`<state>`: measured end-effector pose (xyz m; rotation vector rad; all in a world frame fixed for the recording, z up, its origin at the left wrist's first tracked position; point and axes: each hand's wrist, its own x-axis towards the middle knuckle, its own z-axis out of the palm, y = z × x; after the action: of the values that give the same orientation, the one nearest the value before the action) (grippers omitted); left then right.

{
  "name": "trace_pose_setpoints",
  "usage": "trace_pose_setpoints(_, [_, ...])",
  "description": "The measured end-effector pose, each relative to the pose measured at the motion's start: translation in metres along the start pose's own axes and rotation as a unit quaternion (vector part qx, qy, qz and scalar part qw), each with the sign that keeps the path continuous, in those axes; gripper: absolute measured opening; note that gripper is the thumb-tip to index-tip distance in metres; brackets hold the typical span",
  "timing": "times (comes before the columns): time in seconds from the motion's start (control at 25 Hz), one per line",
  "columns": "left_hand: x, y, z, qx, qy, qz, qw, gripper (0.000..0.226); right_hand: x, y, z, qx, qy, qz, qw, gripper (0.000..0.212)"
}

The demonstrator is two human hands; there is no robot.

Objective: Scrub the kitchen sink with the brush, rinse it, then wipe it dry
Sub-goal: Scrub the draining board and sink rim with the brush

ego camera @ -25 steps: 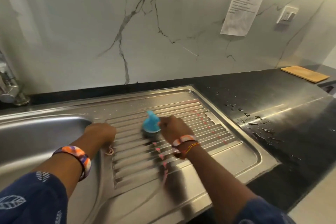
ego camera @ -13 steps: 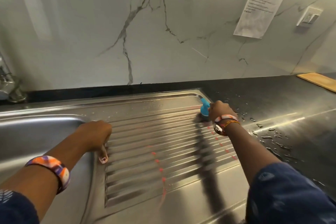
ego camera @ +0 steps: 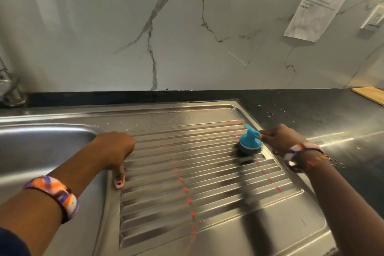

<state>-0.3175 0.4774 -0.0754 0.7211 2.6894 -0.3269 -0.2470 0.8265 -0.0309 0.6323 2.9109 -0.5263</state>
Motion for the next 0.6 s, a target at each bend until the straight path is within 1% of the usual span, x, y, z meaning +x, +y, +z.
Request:
trace_pose_setpoints(0.16, [0.003,0.002,-0.005,0.03,-0.016,0.008,0.999,0.05,0.056,-0.038,0.015,0.075,0.066,0.023,0.995,0.04])
trace_pose_setpoints(0.24, [0.005,0.005,-0.008,0.056,-0.015,0.015,0.998,0.047,0.061,-0.042,0.015,0.085,0.049,0.027,0.995,0.04])
trace_pose_setpoints(0.32, [0.005,0.007,-0.009,0.07,-0.01,0.019,0.997,0.046,0.042,-0.035,0.006,0.091,0.015,0.027,0.995,0.039])
trace_pose_setpoints(0.4, [0.004,0.004,-0.008,0.057,-0.007,0.016,0.998,0.05,0.011,-0.019,-0.003,0.092,-0.025,0.025,0.995,0.035])
trace_pose_setpoints(0.48, [0.001,0.0,-0.004,0.024,-0.002,0.002,1.0,0.052,-0.02,-0.003,-0.009,0.063,-0.053,0.029,0.996,0.033])
trace_pose_setpoints(0.56, [-0.002,-0.004,0.001,-0.003,0.009,-0.01,1.0,0.051,-0.035,0.005,-0.007,0.027,-0.051,0.035,0.998,0.034])
trace_pose_setpoints(0.6, [-0.003,-0.005,0.003,-0.009,0.012,-0.014,1.0,0.051,-0.032,0.005,-0.004,0.001,-0.024,0.031,0.999,0.035])
